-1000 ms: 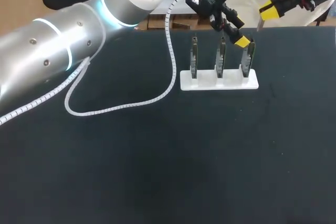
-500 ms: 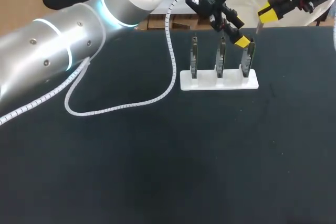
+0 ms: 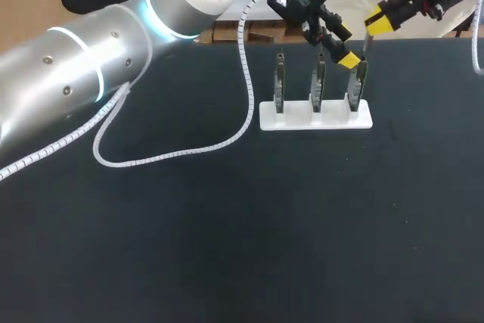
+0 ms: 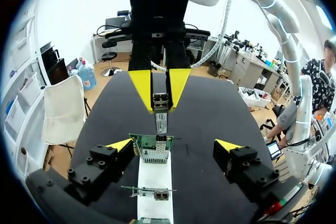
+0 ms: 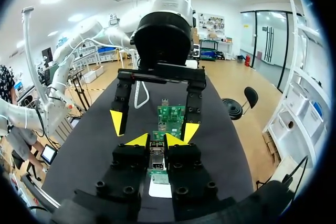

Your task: Pick up the optical module with the left hand, and insert it into the network port with the right hand.

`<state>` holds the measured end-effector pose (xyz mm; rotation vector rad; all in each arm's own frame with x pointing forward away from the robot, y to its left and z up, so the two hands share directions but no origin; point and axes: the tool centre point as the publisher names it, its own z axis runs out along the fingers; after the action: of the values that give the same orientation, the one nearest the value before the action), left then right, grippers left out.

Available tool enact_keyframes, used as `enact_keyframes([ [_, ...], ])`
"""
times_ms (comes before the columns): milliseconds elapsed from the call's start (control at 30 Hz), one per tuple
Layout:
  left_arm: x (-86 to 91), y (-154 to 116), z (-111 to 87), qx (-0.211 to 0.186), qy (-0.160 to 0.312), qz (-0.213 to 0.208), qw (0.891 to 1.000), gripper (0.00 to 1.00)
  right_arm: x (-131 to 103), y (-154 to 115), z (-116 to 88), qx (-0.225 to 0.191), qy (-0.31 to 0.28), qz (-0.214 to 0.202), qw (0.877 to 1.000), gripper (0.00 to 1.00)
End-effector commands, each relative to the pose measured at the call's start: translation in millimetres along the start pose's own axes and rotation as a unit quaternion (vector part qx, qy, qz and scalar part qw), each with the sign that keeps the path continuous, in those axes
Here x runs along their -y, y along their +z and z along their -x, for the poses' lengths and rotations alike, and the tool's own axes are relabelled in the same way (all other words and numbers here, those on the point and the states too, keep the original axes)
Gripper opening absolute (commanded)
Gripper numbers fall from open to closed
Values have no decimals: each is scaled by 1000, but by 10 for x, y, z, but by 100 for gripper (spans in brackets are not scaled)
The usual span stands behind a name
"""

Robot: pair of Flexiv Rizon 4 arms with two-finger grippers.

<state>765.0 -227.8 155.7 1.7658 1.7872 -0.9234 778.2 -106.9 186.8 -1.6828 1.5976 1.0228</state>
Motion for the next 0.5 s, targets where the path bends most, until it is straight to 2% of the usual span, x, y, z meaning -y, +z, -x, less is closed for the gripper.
enact_keyframes([
  [33, -32, 3, 11, -2, 0, -3, 1000, 100, 24, 12, 1, 1, 1, 0, 1000, 0],
  [500, -32, 3, 11, -2, 0, -3, 1000, 100, 17, 43, -74, -5, 13, -13, 1000, 0],
])
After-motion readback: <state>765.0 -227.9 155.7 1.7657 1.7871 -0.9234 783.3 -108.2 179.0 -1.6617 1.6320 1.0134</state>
